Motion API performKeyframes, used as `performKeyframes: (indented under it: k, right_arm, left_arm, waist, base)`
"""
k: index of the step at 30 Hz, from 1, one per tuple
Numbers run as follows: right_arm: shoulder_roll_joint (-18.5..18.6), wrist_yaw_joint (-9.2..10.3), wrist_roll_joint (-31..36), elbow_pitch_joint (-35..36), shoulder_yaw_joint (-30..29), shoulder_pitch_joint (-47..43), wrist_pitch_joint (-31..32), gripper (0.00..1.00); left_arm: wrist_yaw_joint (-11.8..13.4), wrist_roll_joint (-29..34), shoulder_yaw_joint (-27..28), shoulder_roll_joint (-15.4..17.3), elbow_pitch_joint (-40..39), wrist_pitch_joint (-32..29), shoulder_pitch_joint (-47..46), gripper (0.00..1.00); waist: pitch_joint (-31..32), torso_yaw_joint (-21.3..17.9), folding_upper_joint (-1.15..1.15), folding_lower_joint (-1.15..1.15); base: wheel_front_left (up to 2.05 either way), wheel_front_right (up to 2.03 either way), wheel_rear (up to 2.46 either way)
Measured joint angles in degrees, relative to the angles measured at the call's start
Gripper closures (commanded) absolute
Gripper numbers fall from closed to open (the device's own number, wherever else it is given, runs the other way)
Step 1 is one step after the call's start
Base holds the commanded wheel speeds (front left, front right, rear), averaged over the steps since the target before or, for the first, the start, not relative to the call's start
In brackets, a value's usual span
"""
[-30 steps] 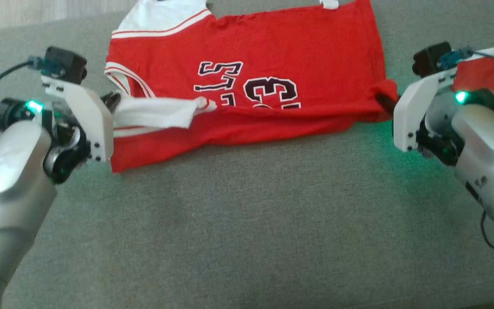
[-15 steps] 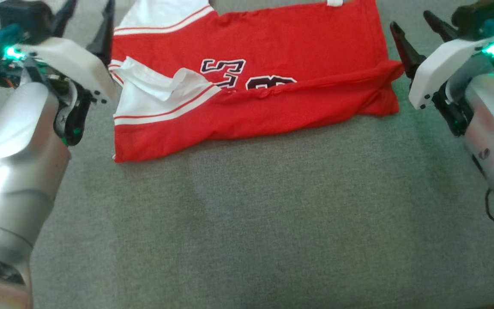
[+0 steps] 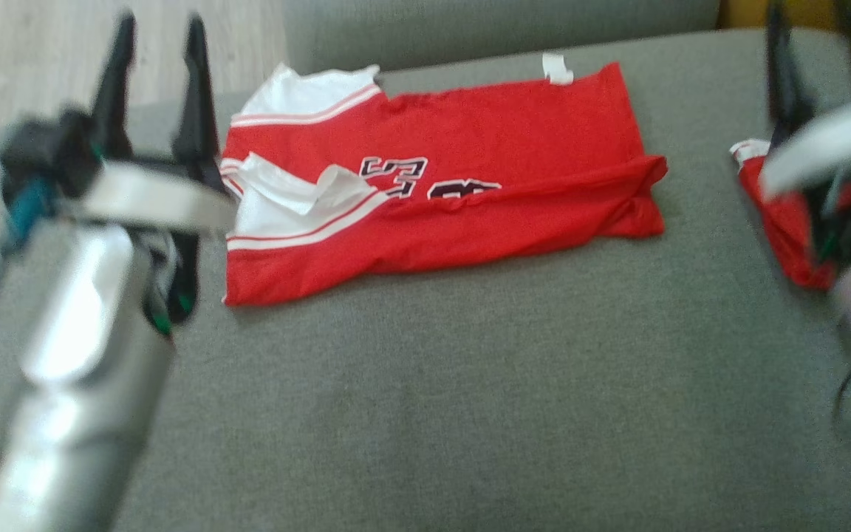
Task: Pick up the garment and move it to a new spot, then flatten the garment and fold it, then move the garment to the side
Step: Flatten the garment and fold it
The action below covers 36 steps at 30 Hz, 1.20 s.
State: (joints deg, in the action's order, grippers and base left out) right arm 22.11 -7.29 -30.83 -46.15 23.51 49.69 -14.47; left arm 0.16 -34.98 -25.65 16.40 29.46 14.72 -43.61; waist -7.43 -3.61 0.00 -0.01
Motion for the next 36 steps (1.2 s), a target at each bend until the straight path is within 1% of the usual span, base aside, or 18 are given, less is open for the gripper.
performKeyframes:
  k: [2, 3, 5, 9, 12, 13, 15, 17, 21, 26, 28, 32, 36]
  right_arm:
    - [-2.7, 0.00, 6.2, 5.2, -7.0, -8.2, 0.0, 0.00]
    - [-6.2, 0.00, 11.5, 10.0, -12.6, -15.4, 0.0, 0.00]
    - [-9.5, 0.00, 15.2, 14.2, -17.1, -21.1, 0.0, 0.00]
    - [-14.5, 0.00, 20.8, 19.8, -21.0, -29.0, 0.0, 0.00]
    - [-16.8, 0.00, 23.4, 21.7, -21.6, -33.3, 0.0, 0.00]
    - [-17.3, 0.00, 24.0, 22.1, -22.3, -34.5, 0.0, 0.00]
    - [-17.7, 0.00, 24.3, 22.4, -22.9, -35.5, 0.0, 0.00]
    - [-18.2, 0.00, 24.4, 22.9, -23.3, -37.5, 0.0, 0.00]
    - [-18.9, 0.00, 24.5, 23.5, -23.1, -40.2, 0.0, 0.00]
    - [-19.1, 0.00, 23.7, 24.6, -22.4, -39.7, 0.0, 0.00]
    - [-19.1, 0.00, 23.8, 25.0, -22.1, -39.3, 0.0, 0.00]
    - [-19.1, 0.00, 23.7, 26.0, -22.1, -38.2, 0.0, 0.00]
    - [-19.1, 0.00, 23.2, 26.7, -22.2, -37.2, 0.0, 0.00]
  left_arm:
    - [0.7, 2.7, 2.5, -1.3, -4.3, 0.0, 5.3, 0.00]
    - [0.9, 5.2, 4.6, -2.8, -7.9, 0.0, 10.5, 0.00]
    - [0.9, 7.8, 6.3, -4.2, -10.6, 0.0, 15.0, 0.00]
    - [0.8, 10.7, 9.3, -7.1, -12.9, 0.0, 22.4, 0.00]
    - [0.1, 11.6, 12.4, -9.1, -12.9, 0.0, 27.2, 0.00]
    - [-0.5, 12.4, 13.1, -9.4, -12.8, 0.0, 28.6, 0.00]
    - [-0.8, 13.5, 13.6, -9.7, -12.7, 0.0, 29.8, 0.00]
    - [-1.8, 15.0, 14.9, -10.6, -12.3, 0.0, 31.7, 0.00]
    - [-2.8, 16.1, 17.4, -12.4, -11.8, 0.0, 33.9, 0.00]
    - [-3.8, 17.6, 18.4, -13.4, -10.8, 0.0, 33.7, 0.00]
    - [-3.5, 18.7, 18.5, -13.5, -8.4, 0.0, 32.7, 0.00]
    - [-0.5, 20.2, 18.5, -13.6, 1.1, -0.2, 29.1, 0.00]
    - [0.4, 20.2, 18.6, -13.7, 8.1, -2.2, 23.7, 0.00]
  waist:
    - [1.4, 0.1, 0.00, 0.00]
    - [2.7, 0.1, 0.00, -0.01]
    - [3.8, 0.2, 0.00, -0.01]
    - [5.5, 0.2, 0.00, -0.01]
    - [5.8, -0.1, 0.00, 0.00]
    - [5.7, -0.1, 0.00, 0.01]
    - [5.7, -0.1, 0.00, 0.01]
    - [5.6, 0.1, 0.00, 0.00]
    - [5.2, 0.1, 0.00, 0.00]
    - [4.1, -0.2, 0.00, 0.01]
    - [3.6, -0.4, 0.00, 0.01]
    - [2.3, -0.8, 0.00, 0.01]
    - [0.4, -1.4, 0.00, 0.02]
  base:
    - [0.00, 0.00, 0.00]
    - [0.00, 0.00, 0.00]
    - [0.00, 0.00, 0.00]
    - [0.00, 0.00, 0.00]
    - [0.00, 0.00, 0.00]
    - [0.00, 0.00, 0.00]
    - [0.00, 0.00, 0.00]
    - [0.00, 0.00, 0.00]
    - [0.00, 0.00, 0.00]
    - [0.00, 0.00, 0.00]
    - [0.00, 0.00, 0.00]
    - [0.00, 0.00, 0.00]
    - [0.00, 0.00, 0.00]
